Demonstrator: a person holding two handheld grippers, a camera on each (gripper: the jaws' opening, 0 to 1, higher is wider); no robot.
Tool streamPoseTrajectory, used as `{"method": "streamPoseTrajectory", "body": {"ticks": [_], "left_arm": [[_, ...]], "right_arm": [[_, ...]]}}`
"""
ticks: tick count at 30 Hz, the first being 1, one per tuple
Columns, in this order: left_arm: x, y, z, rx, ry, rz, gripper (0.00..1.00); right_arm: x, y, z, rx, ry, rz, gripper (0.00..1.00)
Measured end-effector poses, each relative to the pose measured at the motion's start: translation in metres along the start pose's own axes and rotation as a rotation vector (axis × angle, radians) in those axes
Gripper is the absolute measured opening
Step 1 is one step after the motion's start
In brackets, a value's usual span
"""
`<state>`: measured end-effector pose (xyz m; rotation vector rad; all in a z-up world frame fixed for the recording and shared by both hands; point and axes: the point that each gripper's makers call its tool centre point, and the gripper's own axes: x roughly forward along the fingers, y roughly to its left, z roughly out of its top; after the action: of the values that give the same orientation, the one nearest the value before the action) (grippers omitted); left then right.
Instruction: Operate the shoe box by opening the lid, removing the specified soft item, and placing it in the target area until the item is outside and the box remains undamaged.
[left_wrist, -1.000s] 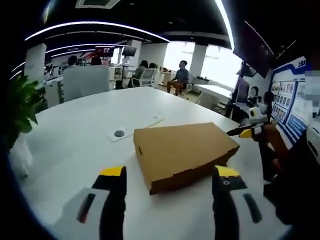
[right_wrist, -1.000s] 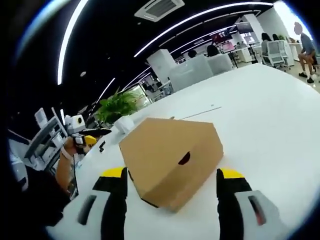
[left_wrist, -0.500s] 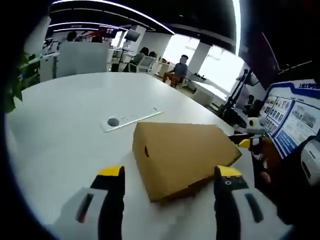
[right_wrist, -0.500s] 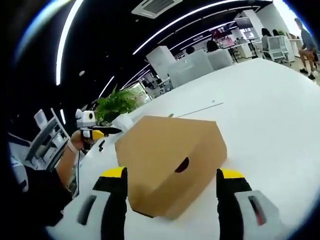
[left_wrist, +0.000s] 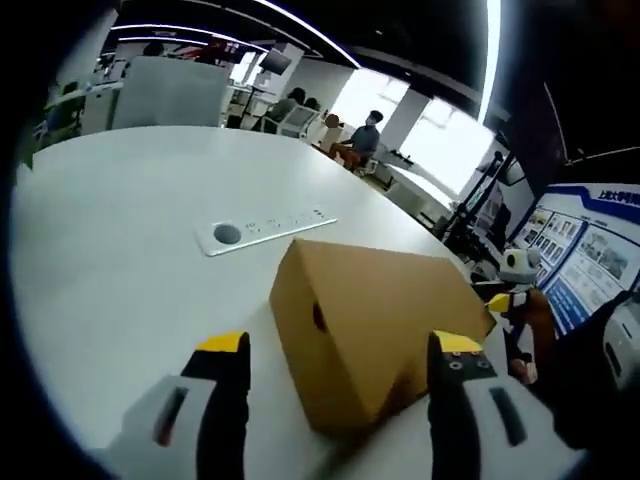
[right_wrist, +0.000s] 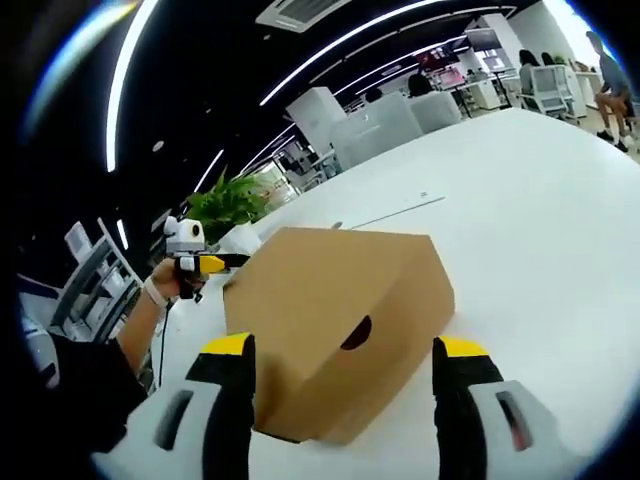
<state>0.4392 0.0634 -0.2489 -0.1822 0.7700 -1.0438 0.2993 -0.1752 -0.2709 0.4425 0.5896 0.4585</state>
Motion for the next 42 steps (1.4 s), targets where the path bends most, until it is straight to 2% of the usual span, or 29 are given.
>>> {"method": "streamPoseTrajectory", "body": {"ticks": [4,5,7,10,13,18,25,28,34,37,38,42], "left_arm": [[0.010,-0.010,0.012,-0.083,-0.049,-0.082,0.70],[0.012,-0.011,0.010,-0.121,-0.033,-0.116,0.70],[0.016,-0.007,0.010,-0.183,-0.037,-0.141,0.69],[0.020,-0.001,0.005,-0.224,-0.030,-0.154,0.66],[0.021,0.004,0.005,-0.227,-0.042,-0.171,0.60],[0.021,0.013,0.007,-0.281,-0.053,-0.189,0.58],[0.025,0.007,-0.001,-0.327,-0.016,-0.237,0.56],[0.027,0.006,-0.002,-0.345,-0.018,-0.249,0.52],[0.026,0.003,-0.004,-0.339,-0.009,-0.265,0.46],[0.026,0.005,-0.006,-0.353,-0.010,-0.267,0.38],[0.026,0.003,-0.004,-0.350,-0.020,-0.286,0.38],[0.026,0.002,-0.004,-0.339,-0.016,-0.279,0.38]], "right_arm": [[0.001,-0.001,0.002,0.011,-0.003,0.008,0.73],[0.003,-0.004,0.002,0.013,-0.002,0.005,0.73],[0.004,-0.004,0.001,0.020,0.002,0.003,0.72],[0.006,-0.002,-0.001,0.025,0.007,0.014,0.72],[0.009,-0.002,-0.002,0.034,0.011,0.023,0.71],[0.012,-0.001,-0.002,0.040,0.012,0.028,0.70],[0.015,-0.005,-0.002,0.064,0.014,0.024,0.69],[0.015,-0.006,-0.002,0.081,0.015,0.028,0.69],[0.014,-0.011,0.000,0.122,0.006,0.040,0.66],[0.014,-0.013,0.001,0.153,0.000,0.045,0.63],[0.014,-0.012,0.001,0.166,-0.002,0.043,0.63],[0.014,-0.009,0.001,0.186,-0.003,0.040,0.61]]}}
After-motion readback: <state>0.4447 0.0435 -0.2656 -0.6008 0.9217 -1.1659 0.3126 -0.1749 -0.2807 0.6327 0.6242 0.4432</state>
